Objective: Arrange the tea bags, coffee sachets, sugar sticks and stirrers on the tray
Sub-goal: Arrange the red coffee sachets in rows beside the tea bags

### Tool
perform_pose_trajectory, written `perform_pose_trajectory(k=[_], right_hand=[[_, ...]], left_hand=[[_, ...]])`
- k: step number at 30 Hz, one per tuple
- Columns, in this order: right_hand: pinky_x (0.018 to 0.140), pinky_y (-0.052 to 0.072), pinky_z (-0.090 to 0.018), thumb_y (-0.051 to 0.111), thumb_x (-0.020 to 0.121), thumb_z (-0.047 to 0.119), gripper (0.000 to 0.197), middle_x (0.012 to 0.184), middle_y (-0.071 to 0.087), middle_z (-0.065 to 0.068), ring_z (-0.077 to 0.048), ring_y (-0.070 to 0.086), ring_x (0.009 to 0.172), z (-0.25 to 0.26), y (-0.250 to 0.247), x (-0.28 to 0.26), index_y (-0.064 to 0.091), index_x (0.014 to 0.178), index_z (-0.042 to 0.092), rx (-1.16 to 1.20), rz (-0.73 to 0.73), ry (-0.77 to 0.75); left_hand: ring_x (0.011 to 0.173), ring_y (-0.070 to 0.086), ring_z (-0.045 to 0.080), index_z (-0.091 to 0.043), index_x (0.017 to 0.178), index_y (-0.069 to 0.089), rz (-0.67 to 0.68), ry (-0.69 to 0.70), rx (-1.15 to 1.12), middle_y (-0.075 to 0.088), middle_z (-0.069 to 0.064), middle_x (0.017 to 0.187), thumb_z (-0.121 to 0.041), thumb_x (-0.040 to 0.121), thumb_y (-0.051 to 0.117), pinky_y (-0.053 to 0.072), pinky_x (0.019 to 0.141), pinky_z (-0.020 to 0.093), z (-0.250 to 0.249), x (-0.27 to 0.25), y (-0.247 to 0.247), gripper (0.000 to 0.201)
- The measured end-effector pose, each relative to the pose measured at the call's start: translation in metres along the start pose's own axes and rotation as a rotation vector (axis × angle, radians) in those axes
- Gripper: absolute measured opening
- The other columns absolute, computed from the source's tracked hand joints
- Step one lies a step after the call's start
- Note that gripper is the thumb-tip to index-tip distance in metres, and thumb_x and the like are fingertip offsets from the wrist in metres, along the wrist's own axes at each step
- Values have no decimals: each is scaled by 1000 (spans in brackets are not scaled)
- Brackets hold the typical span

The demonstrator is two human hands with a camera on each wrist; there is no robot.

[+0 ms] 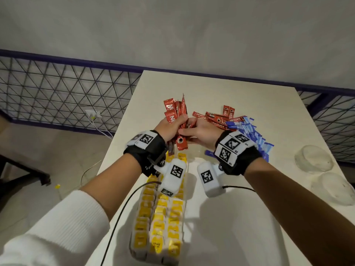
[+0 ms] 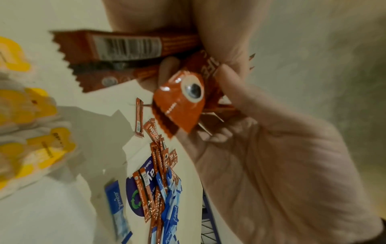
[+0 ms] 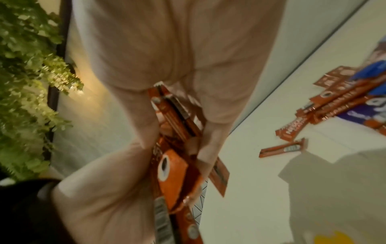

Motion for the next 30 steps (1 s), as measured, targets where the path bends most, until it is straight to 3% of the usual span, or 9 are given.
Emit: perform_pose_trajectory(k=[2,5,8,13,15,17,24,28,30], right_hand=[[73,52,-22,49,91,-1,27,84,55,-9,-15,54,72,-7,3,-3,48,117,7,98,-9,33],[67,54,-22,45,92,-5,40,79,52,-5,-14,52,66,-16,-3,-9,38,129,9,245,-70,32],[67,55,-25,44,92,-7,40,88,58,-12,-18,56,66,-22,-10,-16,38,129,6,272,-118,19],[56,53,-25,38,89,-13,26,85,56,-13,-19,52,56,-30,-33,-30,46,106,5,285,-268,-13],[58,51,-25,41,89,-13,24,86,60,-15,-19,50,57,-33,-39,-34,46,95,10,298,-290,-23],[61,51,-24,44,89,-12,23,89,63,-17,-18,50,57,-34,-45,-37,45,94,10,307,-292,-42],[63,51,-22,50,93,8,6,81,69,-5,-8,63,59,-34,-59,-43,54,89,11,194,-266,-88],[54,47,-30,48,95,16,11,67,57,-7,-17,51,50,-36,-57,-45,52,86,14,138,-246,-46],[42,39,-22,48,96,18,10,62,53,-5,-12,43,41,-37,-54,-46,53,87,15,90,-201,-19]], left_hand=[[68,61,23,-16,74,60,-20,-21,-38,63,4,72,-25,93,53,50,77,38,10,-1,-3,22],[50,60,15,-14,66,64,-1,-86,-100,66,0,60,-26,92,53,50,65,31,21,-2,-7,31],[50,57,14,-18,50,66,35,-105,-69,64,-3,55,-29,92,54,48,64,29,26,0,-10,45],[48,49,10,-17,81,58,170,-164,-77,56,-7,56,-37,94,49,42,52,23,31,-3,-3,26],[50,49,11,-15,79,56,207,-186,-86,55,-8,51,-35,94,49,45,53,23,31,-5,3,26],[53,52,12,-12,72,54,215,-199,-50,55,-7,48,-28,94,52,47,59,26,30,-8,9,27],[37,48,13,-9,69,46,264,-269,-84,46,6,53,3,87,52,43,39,19,25,-18,24,22],[39,37,10,-14,66,46,293,-248,-114,42,-2,53,-10,85,64,31,39,17,22,-18,34,26],[40,34,8,-16,68,49,311,-234,-113,40,-6,50,-20,83,68,29,39,17,21,-18,37,25]])
Point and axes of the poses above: each hand's wrist, its own x-axis towards the middle knuckle, its own y-axis out of the palm, z = x × y, the point moved 6 cm from there along x, towards the middle knuckle
